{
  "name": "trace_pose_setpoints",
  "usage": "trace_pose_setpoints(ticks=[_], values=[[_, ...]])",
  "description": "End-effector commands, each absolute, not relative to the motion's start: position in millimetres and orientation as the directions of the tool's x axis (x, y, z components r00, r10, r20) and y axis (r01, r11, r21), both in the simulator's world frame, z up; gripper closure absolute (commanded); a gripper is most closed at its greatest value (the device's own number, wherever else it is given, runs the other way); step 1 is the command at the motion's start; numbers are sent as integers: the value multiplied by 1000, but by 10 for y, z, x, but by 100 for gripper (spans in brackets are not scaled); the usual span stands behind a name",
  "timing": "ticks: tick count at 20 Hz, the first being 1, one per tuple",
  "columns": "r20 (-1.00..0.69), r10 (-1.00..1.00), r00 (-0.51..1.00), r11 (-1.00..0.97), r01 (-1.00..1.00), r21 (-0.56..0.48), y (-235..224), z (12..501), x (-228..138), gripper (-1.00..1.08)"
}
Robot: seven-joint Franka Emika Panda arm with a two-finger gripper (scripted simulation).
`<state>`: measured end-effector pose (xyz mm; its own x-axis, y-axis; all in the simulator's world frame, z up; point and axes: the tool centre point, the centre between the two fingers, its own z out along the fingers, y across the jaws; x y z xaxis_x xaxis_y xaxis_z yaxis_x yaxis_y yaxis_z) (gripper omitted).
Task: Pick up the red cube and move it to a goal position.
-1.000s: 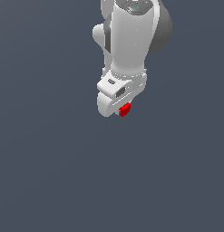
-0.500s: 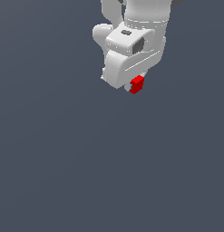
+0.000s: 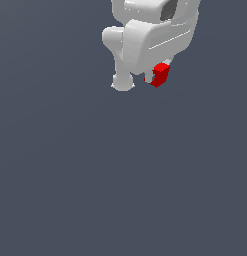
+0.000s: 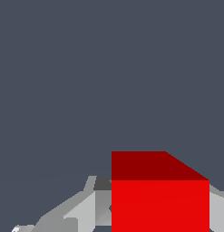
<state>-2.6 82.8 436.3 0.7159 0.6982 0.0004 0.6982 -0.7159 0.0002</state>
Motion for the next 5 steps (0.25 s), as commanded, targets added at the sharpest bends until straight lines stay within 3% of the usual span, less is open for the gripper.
trace_pose_setpoints(ticks=[1,5], values=[[0,698,716,-716,698,0,843,4421,-24,108],[0,698,716,-716,698,0,848,4438,-16,108]])
